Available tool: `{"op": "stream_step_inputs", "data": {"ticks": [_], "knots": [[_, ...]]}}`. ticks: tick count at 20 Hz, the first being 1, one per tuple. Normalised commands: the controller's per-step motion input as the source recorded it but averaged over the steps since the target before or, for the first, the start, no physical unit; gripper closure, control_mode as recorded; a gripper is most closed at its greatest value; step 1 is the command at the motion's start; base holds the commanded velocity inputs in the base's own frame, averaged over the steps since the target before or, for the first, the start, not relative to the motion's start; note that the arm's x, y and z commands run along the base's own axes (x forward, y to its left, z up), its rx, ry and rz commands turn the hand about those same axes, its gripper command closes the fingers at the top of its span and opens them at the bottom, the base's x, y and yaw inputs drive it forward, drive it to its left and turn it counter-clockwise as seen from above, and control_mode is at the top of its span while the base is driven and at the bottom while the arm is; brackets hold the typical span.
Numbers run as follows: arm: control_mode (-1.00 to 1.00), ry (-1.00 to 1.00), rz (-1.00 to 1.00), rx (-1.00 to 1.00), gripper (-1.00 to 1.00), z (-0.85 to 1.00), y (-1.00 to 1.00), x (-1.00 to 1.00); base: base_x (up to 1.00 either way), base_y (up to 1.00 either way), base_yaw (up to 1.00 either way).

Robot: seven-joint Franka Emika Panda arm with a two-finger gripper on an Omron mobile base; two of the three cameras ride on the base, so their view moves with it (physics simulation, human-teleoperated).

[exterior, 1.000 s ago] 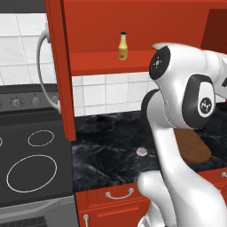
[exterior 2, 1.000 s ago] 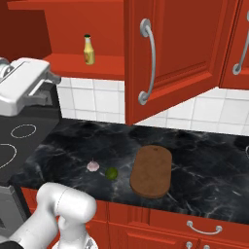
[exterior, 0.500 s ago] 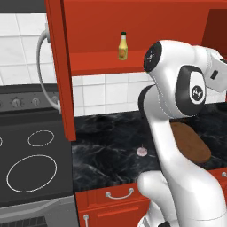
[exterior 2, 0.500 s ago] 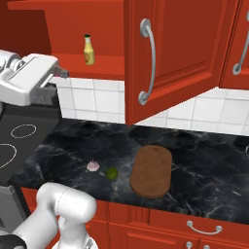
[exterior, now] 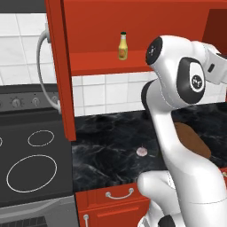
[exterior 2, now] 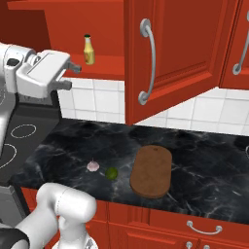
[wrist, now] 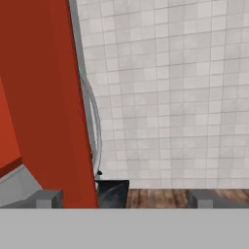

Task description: Open the cabinet. Place the bowl and condiment on the counter. Then place the lime and garlic on the cutting board.

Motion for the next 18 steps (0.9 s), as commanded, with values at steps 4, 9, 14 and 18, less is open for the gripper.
{"op": "stream_step_inputs", "data": {"ticks": [4, 9, 14, 18], "knots": [[-1.00, 0.00, 0.00, 0.00, -1.00, 0.00, -0.07, 0.26, 0.00, 0.00, 0.00], [-1.00, 0.00, 0.00, 0.00, -1.00, 0.00, -0.03, 0.25, 0.00, 0.00, 0.00], [-1.00, 0.00, 0.00, 0.00, -1.00, 0.00, -0.14, 0.28, 0.00, 0.00, 0.00], [-1.00, 0.00, 0.00, 0.00, -1.00, 0.00, -0.19, 0.27, 0.00, 0.00, 0.00]]}}
